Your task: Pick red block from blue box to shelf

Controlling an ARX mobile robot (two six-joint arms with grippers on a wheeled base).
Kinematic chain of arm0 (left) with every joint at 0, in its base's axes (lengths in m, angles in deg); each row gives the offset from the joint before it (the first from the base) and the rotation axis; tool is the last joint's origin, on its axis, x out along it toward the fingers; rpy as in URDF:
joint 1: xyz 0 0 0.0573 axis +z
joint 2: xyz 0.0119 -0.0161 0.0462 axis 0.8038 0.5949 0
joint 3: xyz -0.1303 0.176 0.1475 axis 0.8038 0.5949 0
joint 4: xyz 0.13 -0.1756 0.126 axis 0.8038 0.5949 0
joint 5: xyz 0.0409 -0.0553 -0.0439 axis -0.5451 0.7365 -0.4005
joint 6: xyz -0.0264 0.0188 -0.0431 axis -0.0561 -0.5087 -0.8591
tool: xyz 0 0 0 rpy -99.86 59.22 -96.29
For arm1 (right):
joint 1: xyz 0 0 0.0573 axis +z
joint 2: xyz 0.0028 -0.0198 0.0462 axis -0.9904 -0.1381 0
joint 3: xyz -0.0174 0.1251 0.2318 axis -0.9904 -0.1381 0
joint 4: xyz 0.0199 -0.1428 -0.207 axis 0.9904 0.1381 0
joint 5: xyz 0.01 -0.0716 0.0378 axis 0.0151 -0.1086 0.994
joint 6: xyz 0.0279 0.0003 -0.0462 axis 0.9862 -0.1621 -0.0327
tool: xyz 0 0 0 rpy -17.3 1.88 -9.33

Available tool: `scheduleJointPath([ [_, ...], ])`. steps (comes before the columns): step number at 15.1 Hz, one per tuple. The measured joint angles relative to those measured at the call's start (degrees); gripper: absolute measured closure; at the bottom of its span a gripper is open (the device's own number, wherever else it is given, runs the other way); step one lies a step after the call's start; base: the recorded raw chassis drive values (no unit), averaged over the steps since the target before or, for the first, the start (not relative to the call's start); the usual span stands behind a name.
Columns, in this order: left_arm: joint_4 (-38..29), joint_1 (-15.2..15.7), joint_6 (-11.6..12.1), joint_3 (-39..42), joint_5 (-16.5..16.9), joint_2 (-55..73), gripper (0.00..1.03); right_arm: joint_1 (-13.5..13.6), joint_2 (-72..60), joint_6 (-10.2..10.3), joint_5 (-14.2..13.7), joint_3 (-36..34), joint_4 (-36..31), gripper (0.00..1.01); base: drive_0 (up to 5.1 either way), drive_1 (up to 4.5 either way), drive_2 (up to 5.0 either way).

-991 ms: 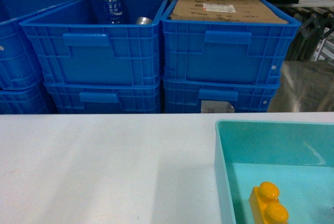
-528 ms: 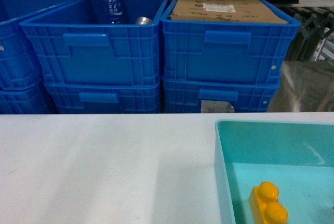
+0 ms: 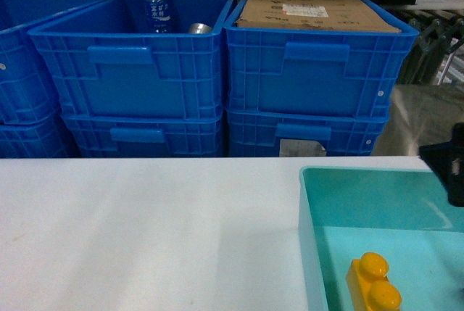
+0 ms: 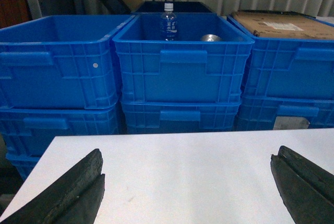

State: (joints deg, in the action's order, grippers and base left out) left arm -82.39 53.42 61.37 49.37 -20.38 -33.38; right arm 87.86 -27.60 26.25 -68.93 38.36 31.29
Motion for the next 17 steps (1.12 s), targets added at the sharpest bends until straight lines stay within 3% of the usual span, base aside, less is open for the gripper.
scheduleJointPath([
  [3,0.0,0.0,0.0,0.0,0.0,0.0,0.05,2.1,-7.0,1.1,-4.1,2.5,-2.6,0.03,0.0,0.0,0.0],
  [6,0.0,0.0,0.0,0.0,0.0,0.0,0.05,2.4,-7.5,5.2,-10.0,1.2,-3.5,0.03,0.0,0.0,0.0],
  [7,0.0,0.0,0.0,0.0,0.0,0.0,0.05,1.9,-6.3,7.1,-10.6,-1.1,-3.6,0.03,0.0,0.0,0.0],
  [9,0.0,0.0,0.0,0.0,0.0,0.0,0.05,-0.2,-6.1,7.7,-9.3,-4.9,-4.4,0.03,0.0,0.0,0.0],
  [13,0.0,0.0,0.0,0.0,0.0,0.0,0.05,-4.0,-5.0,5.8,-5.8,-11.8,-7.6,0.03,0.0,0.0,0.0],
  [15,0.0,0.0,0.0,0.0,0.0,0.0,0.05,-3.9,-7.4,5.6,-4.7,-11.8,-9.2,0.03,0.0,0.0,0.0],
  [17,0.0,0.0,0.0,0.0,0.0,0.0,0.05,-2.4,-15.8,5.6,-5.9,-8.7,-11.0,0.03,0.0,0.0,0.0],
])
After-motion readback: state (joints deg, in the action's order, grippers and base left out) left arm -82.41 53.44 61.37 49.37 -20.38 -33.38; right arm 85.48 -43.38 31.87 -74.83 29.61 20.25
